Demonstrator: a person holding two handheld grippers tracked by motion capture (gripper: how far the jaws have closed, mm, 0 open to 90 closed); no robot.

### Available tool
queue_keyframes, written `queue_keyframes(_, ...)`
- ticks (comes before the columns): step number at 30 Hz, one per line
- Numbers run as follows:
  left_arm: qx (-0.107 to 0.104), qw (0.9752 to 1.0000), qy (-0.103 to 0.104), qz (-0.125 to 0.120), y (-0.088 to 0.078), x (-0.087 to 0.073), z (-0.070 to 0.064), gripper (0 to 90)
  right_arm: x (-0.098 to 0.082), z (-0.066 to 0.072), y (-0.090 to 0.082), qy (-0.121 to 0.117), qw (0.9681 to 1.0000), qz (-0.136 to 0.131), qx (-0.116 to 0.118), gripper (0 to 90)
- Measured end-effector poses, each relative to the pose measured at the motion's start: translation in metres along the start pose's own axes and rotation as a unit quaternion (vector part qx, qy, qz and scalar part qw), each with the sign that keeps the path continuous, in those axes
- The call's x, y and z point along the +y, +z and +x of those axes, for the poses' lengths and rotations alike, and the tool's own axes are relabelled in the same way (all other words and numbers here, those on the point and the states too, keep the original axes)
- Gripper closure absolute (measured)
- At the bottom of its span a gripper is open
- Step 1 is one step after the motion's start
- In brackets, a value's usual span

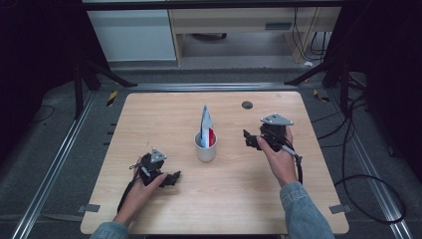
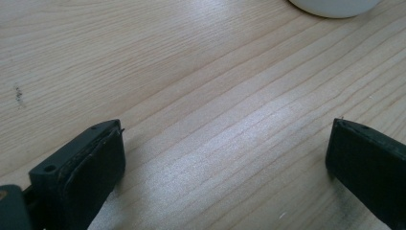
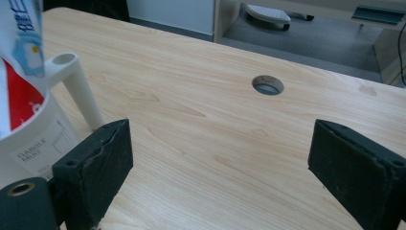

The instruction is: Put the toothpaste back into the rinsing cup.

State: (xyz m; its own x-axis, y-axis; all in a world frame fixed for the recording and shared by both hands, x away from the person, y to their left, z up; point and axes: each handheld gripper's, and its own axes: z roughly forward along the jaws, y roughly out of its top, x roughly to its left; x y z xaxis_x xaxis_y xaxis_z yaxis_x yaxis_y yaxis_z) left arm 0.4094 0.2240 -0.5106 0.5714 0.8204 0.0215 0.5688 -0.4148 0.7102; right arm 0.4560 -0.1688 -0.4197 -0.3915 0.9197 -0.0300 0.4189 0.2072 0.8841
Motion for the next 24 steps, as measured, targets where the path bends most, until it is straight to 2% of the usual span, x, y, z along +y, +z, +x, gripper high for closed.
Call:
queue_keyframes(1, 0.0, 1.0, 0.0, 0.0, 0.0, 0.0, 0.0, 0.0, -0.002, -0.006, -0.002, 0.0, 1.0, 0.007, -0.004, 8.6)
queue_keyframes(8, 0.0, 1.0, 0.0, 0.0, 0.0, 0.0, 0.0, 0.0, -0.009, -0.02, -0.006, -0.007, 0.9994, 0.028, -0.017, 9.5)
queue_keyframes(10, 0.0, 1.0, 0.0, 0.0, 0.0, 0.0, 0.0, 0.0, -0.012, -0.025, -0.007, -0.009, 0.9991, 0.038, -0.019, 9.8)
queue_keyframes(11, 0.0, 1.0, 0.0, 0.0, 0.0, 0.0, 0.0, 0.0, -0.017, -0.03, -0.008, -0.008, 0.9985, 0.05, -0.02, 9.9)
queue_keyframes(14, 0.0, 1.0, 0.0, 0.0, 0.0, 0.0, 0.0, 0.0, -0.024, -0.037, -0.008, -0.009, 0.9979, 0.06, -0.023, 10.0)
queue_keyframes(22, 0.0, 1.0, 0.0, 0.0, 0.0, 0.0, 0.0, 0.0, -0.041, -0.046, -0.004, -0.007, 0.9955, 0.092, -0.022, 10.1)
queue_keyframes(24, 0.0, 1.0, 0.0, 0.0, 0.0, 0.0, 0.0, 0.0, -0.047, -0.049, -0.001, -0.005, 0.9938, 0.109, -0.02, 9.6)
